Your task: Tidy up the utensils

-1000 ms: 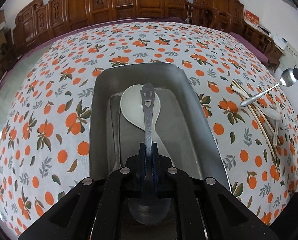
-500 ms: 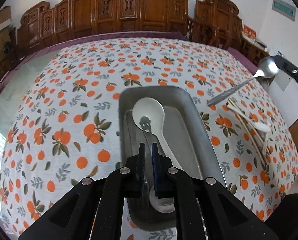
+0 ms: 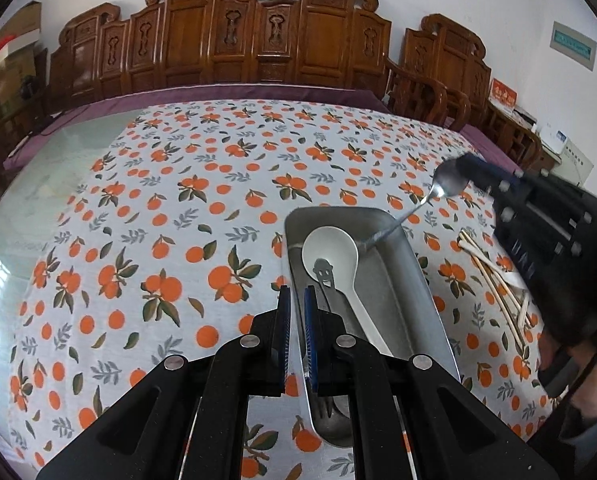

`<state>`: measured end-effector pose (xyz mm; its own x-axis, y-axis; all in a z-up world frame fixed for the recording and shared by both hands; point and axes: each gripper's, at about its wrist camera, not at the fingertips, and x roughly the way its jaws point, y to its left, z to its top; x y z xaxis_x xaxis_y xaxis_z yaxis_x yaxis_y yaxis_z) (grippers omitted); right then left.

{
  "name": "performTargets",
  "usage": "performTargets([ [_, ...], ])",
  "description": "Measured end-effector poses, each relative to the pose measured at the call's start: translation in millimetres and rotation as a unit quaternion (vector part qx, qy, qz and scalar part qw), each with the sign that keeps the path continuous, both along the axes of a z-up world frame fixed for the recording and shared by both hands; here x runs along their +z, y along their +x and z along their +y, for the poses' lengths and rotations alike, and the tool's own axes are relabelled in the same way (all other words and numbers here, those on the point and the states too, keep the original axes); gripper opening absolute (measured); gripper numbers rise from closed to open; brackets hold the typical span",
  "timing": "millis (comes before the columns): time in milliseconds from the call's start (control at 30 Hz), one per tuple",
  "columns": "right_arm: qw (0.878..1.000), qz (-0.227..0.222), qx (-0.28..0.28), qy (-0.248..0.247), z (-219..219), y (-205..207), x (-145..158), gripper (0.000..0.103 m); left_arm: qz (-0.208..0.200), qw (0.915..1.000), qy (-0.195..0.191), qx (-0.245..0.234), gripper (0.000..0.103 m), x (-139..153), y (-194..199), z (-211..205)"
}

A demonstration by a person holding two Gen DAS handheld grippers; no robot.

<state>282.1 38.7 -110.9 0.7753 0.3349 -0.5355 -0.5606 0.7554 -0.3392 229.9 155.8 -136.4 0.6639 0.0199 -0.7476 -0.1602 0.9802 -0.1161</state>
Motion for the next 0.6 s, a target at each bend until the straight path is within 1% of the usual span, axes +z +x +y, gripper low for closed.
performTargets([
  [67,0.999,-0.022,0.006,-0.025,6,-12,-5,0.002,-0.003,1.0000,-0.002,0.000,0.006,2,-2,1],
  [133,0.998,-0.035,0.012,-0.045,10,-23,-10,0.002,-0.006,1.0000,-0.003,0.001,0.006,3,-3,2],
  [267,0.997,-0.042,0.016,-0.057,10,-36,-12,0.002,-0.008,1.0000,-0.005,0.002,0.006,4,-4,3],
  [400,0.999,-0.017,0.013,-0.043,5,-47,-10,0.003,-0.010,0.9999,-0.007,0.005,0.006,6,-7,5],
  [500,0.999,0.015,0.012,-0.029,-2,-55,-12,0.003,-0.011,0.9999,-0.010,0.009,0.006,6,-8,8],
  [600,0.998,0.057,0.007,-0.004,-9,-58,-15,0.003,-0.013,0.9998,-0.011,0.011,0.006,7,-9,9],
])
